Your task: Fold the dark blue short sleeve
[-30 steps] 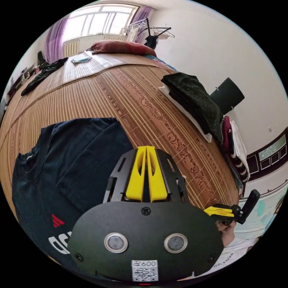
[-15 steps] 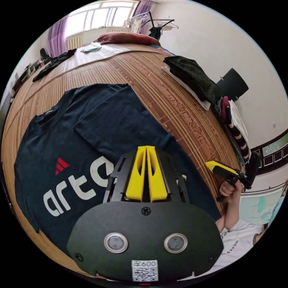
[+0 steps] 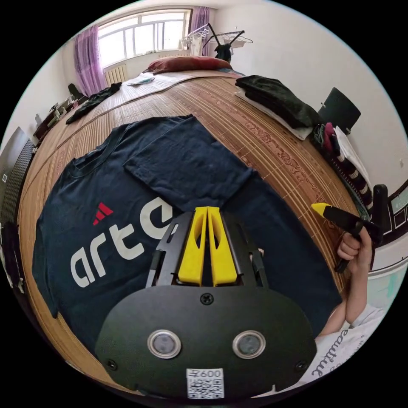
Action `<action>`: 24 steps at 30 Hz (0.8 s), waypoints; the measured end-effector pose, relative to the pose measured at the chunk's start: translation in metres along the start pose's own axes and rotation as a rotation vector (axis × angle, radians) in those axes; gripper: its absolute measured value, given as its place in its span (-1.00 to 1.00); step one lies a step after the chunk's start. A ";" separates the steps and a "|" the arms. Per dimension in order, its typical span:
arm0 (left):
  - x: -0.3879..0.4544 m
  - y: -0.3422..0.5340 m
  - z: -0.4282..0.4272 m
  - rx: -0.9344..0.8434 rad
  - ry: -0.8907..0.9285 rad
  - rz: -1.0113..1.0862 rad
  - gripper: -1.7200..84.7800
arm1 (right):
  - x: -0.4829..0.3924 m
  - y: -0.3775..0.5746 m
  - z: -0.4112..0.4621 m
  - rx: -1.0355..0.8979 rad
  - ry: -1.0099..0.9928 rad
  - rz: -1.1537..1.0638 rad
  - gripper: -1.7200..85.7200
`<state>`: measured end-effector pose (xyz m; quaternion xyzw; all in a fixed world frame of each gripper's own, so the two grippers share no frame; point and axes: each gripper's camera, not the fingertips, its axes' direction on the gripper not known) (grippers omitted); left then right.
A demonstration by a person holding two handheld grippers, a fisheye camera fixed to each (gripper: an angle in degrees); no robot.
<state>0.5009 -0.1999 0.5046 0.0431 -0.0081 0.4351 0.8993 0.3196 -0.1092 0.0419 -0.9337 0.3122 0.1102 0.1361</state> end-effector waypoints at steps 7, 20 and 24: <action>0.073 0.119 -0.016 0.228 -0.293 0.085 -0.95 | 0.026 0.043 0.011 -0.011 0.020 0.031 -0.98; 0.174 0.692 -0.265 0.949 -0.471 -0.159 -0.94 | -0.001 0.302 -0.086 0.806 -0.275 -0.723 -0.98; 0.181 0.832 -0.285 0.996 -0.555 -0.164 -0.92 | -0.025 0.386 -0.099 0.822 -0.264 -0.759 -0.98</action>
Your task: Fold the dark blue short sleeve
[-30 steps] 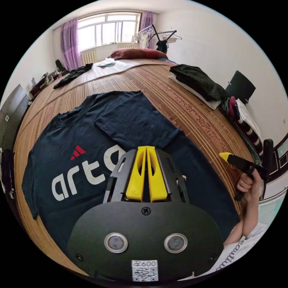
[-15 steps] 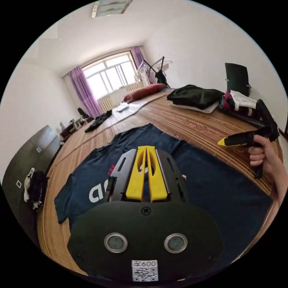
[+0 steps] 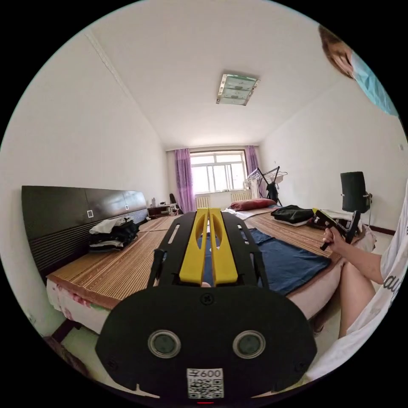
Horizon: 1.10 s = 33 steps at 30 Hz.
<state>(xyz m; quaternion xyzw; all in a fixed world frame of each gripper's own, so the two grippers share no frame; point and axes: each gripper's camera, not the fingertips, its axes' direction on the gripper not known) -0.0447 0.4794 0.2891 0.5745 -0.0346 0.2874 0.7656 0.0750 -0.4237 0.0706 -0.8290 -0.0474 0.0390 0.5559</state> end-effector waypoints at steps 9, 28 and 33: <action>-0.065 0.114 -0.075 0.018 0.180 -0.133 -0.77 | -0.153 -0.067 0.007 -0.324 0.035 -0.387 -0.94; -0.100 0.304 -0.185 0.010 0.023 -0.321 -0.82 | -0.086 0.227 0.132 -1.123 0.263 -0.071 -0.98; -0.099 0.336 -0.169 -0.109 0.003 -0.356 -0.83 | -0.073 0.231 0.124 -1.180 0.176 0.005 -0.98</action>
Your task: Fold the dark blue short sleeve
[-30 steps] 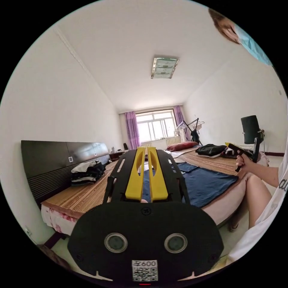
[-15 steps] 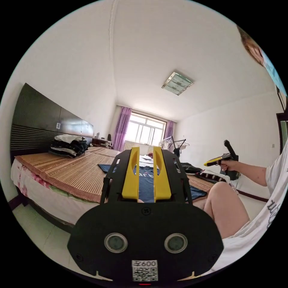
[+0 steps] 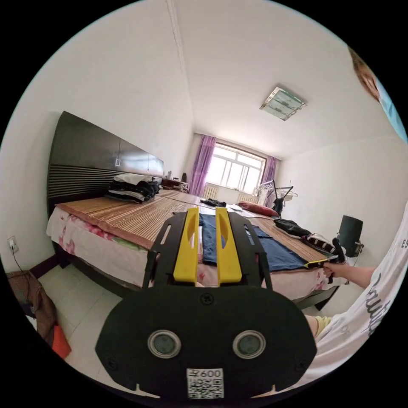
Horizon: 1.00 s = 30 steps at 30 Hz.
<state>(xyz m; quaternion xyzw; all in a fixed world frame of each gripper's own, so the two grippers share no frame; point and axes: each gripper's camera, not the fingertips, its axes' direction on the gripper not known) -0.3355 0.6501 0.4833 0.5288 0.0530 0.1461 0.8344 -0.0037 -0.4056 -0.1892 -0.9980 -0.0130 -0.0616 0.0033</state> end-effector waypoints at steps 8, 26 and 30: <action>0.007 0.020 0.085 -0.019 -0.090 0.072 -0.87 | -0.033 -0.037 0.031 0.044 -0.074 -0.004 -0.98; -0.091 0.097 0.338 -0.031 -0.010 -0.338 -0.95 | -0.373 -0.260 0.248 -0.209 -0.651 -0.681 -0.98; -0.097 0.109 0.350 -0.005 -0.020 -0.388 -0.96 | -0.348 -0.284 0.239 -0.097 -0.755 -0.646 -0.98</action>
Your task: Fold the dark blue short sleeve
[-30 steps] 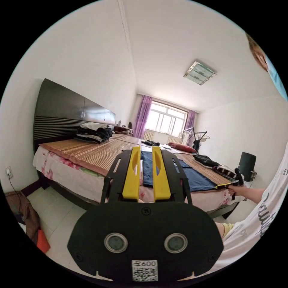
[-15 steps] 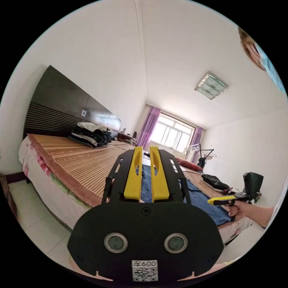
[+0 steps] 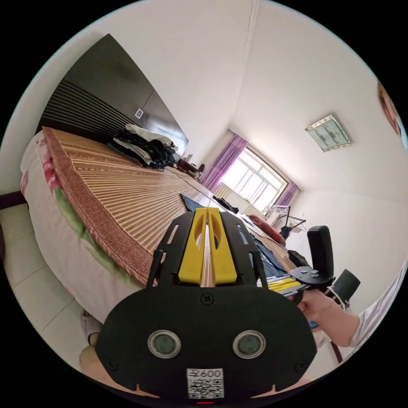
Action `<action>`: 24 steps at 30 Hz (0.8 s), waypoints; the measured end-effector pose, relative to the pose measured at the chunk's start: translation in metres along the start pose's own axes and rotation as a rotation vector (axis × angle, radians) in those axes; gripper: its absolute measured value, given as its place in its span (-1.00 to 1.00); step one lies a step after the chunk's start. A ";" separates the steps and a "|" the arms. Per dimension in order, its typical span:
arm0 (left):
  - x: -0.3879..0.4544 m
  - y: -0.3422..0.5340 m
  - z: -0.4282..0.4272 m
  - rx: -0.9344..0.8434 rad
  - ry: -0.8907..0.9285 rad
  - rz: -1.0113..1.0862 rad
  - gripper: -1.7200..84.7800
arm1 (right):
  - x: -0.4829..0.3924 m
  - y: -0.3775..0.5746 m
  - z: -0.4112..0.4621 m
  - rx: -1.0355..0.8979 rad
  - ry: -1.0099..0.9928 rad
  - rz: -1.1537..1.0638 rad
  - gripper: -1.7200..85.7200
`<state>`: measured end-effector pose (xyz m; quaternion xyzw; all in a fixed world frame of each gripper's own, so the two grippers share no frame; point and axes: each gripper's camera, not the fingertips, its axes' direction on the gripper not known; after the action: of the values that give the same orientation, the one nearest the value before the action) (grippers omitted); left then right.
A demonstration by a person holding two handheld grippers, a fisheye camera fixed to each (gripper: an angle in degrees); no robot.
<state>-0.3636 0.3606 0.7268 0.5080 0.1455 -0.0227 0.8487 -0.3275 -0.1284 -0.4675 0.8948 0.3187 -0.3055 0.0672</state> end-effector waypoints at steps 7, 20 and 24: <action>0.035 -0.044 0.067 0.126 -0.043 0.148 -0.96 | 0.027 -0.041 0.040 -0.187 0.154 -0.006 -0.97; -0.056 -0.075 0.175 -0.093 -0.063 -0.234 -0.96 | 0.230 -0.302 0.067 0.104 0.414 0.175 -0.76; -0.053 -0.094 0.193 -0.117 -0.089 -0.206 -0.96 | 0.286 -0.372 0.125 0.055 0.456 0.232 -0.76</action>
<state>-0.3884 0.1420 0.7453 0.4383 0.1604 -0.1239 0.8757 -0.4431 0.2772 -0.7088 0.9726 0.2123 -0.0948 0.0039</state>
